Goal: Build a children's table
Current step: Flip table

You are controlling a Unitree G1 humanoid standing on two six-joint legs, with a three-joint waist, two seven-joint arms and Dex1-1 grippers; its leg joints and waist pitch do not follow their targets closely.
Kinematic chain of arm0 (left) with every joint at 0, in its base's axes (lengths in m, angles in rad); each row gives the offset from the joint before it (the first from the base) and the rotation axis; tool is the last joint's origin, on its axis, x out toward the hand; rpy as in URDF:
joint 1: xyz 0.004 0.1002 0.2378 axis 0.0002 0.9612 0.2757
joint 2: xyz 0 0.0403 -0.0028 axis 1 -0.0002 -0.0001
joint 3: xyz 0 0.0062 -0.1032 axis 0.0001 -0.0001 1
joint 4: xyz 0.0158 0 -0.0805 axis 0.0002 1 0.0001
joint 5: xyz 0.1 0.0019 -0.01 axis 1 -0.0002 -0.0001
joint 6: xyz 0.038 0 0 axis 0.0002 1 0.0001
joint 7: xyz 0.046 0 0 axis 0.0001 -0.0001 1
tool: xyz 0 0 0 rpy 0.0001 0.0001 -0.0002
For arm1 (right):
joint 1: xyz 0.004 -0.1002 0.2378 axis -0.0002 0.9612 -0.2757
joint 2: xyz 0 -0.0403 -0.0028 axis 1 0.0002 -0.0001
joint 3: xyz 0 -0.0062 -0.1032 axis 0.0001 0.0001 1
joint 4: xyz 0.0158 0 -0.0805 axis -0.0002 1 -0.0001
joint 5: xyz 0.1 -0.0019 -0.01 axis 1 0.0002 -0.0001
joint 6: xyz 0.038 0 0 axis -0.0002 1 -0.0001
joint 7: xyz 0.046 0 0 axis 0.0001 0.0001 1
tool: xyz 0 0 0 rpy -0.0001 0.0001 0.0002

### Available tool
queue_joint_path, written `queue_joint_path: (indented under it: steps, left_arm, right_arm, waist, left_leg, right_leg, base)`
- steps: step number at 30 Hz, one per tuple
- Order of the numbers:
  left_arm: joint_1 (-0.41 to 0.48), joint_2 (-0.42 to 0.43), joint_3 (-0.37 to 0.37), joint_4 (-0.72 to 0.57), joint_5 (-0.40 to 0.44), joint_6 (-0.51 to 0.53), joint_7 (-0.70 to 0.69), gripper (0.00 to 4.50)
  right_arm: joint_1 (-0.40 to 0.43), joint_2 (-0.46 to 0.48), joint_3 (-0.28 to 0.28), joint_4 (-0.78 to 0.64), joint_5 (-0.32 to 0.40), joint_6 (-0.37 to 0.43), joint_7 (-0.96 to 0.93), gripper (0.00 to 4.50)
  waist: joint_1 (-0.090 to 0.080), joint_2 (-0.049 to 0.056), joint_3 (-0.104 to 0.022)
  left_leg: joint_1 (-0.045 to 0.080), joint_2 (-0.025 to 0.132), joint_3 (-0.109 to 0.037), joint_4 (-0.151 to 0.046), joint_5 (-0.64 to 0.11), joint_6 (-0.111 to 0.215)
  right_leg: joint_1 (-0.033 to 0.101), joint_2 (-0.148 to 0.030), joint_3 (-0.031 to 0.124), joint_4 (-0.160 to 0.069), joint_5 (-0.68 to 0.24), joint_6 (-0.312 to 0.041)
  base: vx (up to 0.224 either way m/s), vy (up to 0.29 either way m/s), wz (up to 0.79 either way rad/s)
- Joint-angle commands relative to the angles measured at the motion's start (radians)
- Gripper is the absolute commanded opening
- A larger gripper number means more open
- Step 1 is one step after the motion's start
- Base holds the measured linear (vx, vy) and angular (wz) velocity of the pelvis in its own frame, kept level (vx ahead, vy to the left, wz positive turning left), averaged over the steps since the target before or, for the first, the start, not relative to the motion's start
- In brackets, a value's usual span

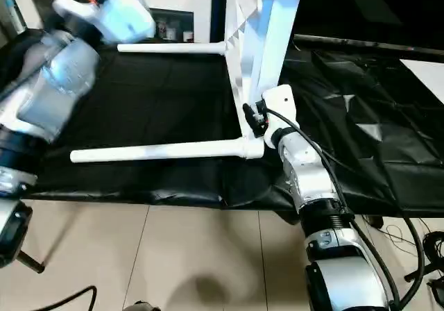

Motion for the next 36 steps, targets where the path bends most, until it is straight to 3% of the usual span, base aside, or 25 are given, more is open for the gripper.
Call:
queue_joint_path:
  steps: [1,7,15,20,21,22,23,25,28,32,35,36]
  left_arm:
    - [0.004,-0.009,0.000,-0.002,-0.025,-0.003,-0.044,3.40]
    - [0.023,-0.024,-0.005,-0.038,-0.070,0.043,-0.150,2.99]
    - [0.022,-0.020,-0.016,-0.035,-0.083,0.083,-0.215,2.59]
    - [0.027,-0.025,-0.014,-0.048,-0.071,0.119,-0.241,2.47]
    - [0.027,-0.025,-0.014,-0.048,-0.071,0.119,-0.241,2.44]
    - [0.027,-0.029,-0.018,-0.050,-0.070,0.122,-0.250,2.39]
    - [0.028,-0.031,-0.021,-0.051,-0.070,0.123,-0.254,2.39]
    - [0.027,-0.034,-0.025,-0.052,-0.068,0.126,-0.261,2.37]
    - [0.024,-0.042,-0.030,-0.054,-0.062,0.146,-0.277,2.29]
    - [0.023,-0.053,-0.035,-0.058,-0.058,0.164,-0.288,2.27]
    - [0.022,-0.066,-0.035,-0.061,-0.057,0.198,-0.302,2.25]
    - [0.022,-0.066,-0.035,-0.061,-0.057,0.198,-0.302,2.25]
  right_arm:
    - [-0.005,-0.008,0.009,-0.005,-0.015,-0.022,0.021,3.09]
    - [0.020,-0.027,0.011,-0.039,-0.002,-0.052,0.071,3.09]
    - [0.081,-0.051,0.005,-0.109,0.000,-0.183,0.101,3.09]
    - [0.138,-0.038,-0.025,-0.163,-0.015,-0.246,0.020,3.09]
    - [0.138,-0.038,-0.025,-0.163,-0.015,-0.246,0.020,3.09]
    - [0.153,-0.025,-0.036,-0.163,-0.017,-0.247,-0.010,3.40]
    - [0.157,-0.019,-0.037,-0.159,-0.013,-0.252,-0.011,3.40]
    - [0.162,-0.007,-0.032,-0.155,-0.002,-0.254,0.005,3.48]
    - [0.170,0.007,-0.013,-0.157,-0.004,-0.262,0.007,3.86]
    - [0.176,0.019,-0.013,-0.156,-0.003,-0.296,0.000,3.92]
    - [0.209,0.051,-0.038,-0.186,0.011,-0.398,-0.038,3.92]
    - [0.209,0.051,-0.038,-0.186,0.011,-0.398,-0.038,3.92]
  waist:
    - [0.004,0.010,-0.078]
    - [0.007,0.011,-0.076]
    - [0.023,0.009,-0.075]
    - [0.032,0.013,-0.072]
    - [0.032,0.021,-0.073]
    - [0.029,0.017,-0.072]
    - [0.031,0.024,-0.071]
    - [0.029,0.021,-0.072]
    - [0.024,0.025,-0.070]
    - [0.023,0.027,-0.070]
    - [0.024,0.027,-0.070]
    - [0.026,0.027,-0.069]
  left_leg:
    - [0.036,0.041,-0.026,-0.063,-0.166,-0.024]
    - [0.038,0.043,-0.025,-0.065,-0.187,-0.027]
    - [0.037,0.043,-0.025,-0.065,-0.182,-0.015]
    - [0.037,0.045,-0.025,-0.068,-0.200,-0.014]
    - [0.037,0.045,-0.027,-0.068,-0.201,-0.016]
    - [0.035,0.043,-0.026,-0.069,-0.207,-0.016]
    - [0.036,0.044,-0.027,-0.069,-0.215,-0.015]
    - [0.035,0.043,-0.028,-0.071,-0.223,-0.017]
    - [0.034,0.044,-0.030,-0.074,-0.244,-0.016]
    - [0.036,0.045,-0.030,-0.076,-0.260,-0.021]
    - [0.036,0.045,-0.030,-0.077,-0.268,-0.021]
    - [0.037,0.046,-0.030,-0.077,-0.271,-0.021]
  right_leg:
    - [0.038,-0.052,0.019,-0.051,0.043,-0.232]
    - [0.036,-0.053,0.021,-0.055,0.014,-0.231]
    - [0.037,-0.054,0.022,-0.055,0.022,-0.223]
    - [0.033,-0.056,0.023,-0.063,-0.051,-0.206]
    - [0.032,-0.057,0.023,-0.062,-0.057,-0.204]
    - [0.032,-0.055,0.023,-0.065,-0.071,-0.202]
    - [0.029,-0.057,0.024,-0.067,-0.088,-0.198]
    - [0.031,-0.056,0.023,-0.068,-0.097,-0.193]
    - [0.029,-0.056,0.023,-0.071,-0.125,-0.187]
    - [0.026,-0.057,0.024,-0.075,-0.145,-0.186]
    - [0.025,-0.058,0.024,-0.076,-0.145,-0.183]
    - [0.023,-0.058,0.025,-0.078,-0.150,-0.180]
  base:
    - [0.000,0.000,0.00]
    - [0.000,0.000,0.00]
    - [0.000,0.000,0.00]
    - [0.000,0.000,0.00]
    - [0.000,0.000,0.00]
    - [0.000,0.000,0.00]
    - [0.000,0.000,0.00]
    - [0.000,0.000,0.00]
    - [0.000,0.000,0.00]
    - [0.000,0.000,0.00]
    - [0.000,0.000,0.00]
    - [0.000,0.000,0.00]
